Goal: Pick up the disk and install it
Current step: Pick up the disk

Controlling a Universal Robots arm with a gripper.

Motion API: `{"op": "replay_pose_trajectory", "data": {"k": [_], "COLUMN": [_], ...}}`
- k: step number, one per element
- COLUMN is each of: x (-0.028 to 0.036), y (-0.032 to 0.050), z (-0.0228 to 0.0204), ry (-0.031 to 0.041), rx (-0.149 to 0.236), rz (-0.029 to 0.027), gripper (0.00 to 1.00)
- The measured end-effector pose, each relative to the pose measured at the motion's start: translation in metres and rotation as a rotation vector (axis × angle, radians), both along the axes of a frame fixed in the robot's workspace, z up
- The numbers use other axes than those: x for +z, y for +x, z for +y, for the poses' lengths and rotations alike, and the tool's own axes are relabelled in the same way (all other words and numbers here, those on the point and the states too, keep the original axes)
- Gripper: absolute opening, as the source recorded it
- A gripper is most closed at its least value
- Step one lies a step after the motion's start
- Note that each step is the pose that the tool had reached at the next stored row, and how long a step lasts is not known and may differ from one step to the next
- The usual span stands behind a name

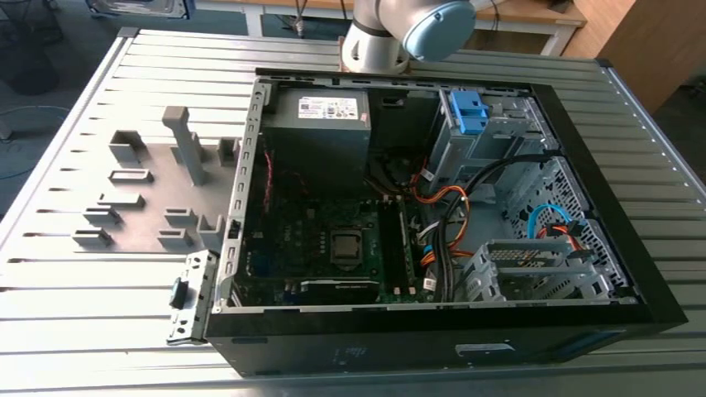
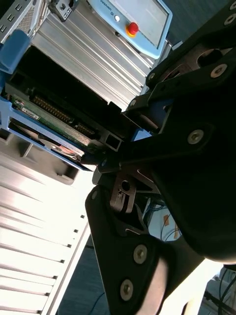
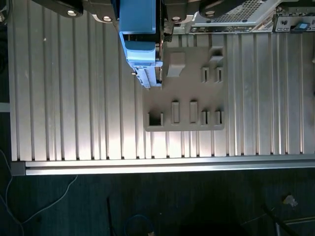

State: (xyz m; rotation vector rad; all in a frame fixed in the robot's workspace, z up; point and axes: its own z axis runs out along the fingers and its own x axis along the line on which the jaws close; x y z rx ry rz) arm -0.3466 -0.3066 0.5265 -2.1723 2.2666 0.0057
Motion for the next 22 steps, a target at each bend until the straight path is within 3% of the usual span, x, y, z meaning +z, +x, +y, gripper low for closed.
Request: {"op": "replay_pose_trajectory", "data": {"k": [22], "x": [0.0000], "y": [0.0341], "z": [0.0000], "ry": [0.0000], "rx": [0.000], "rz": [0.0000], "gripper": [0.36]}}
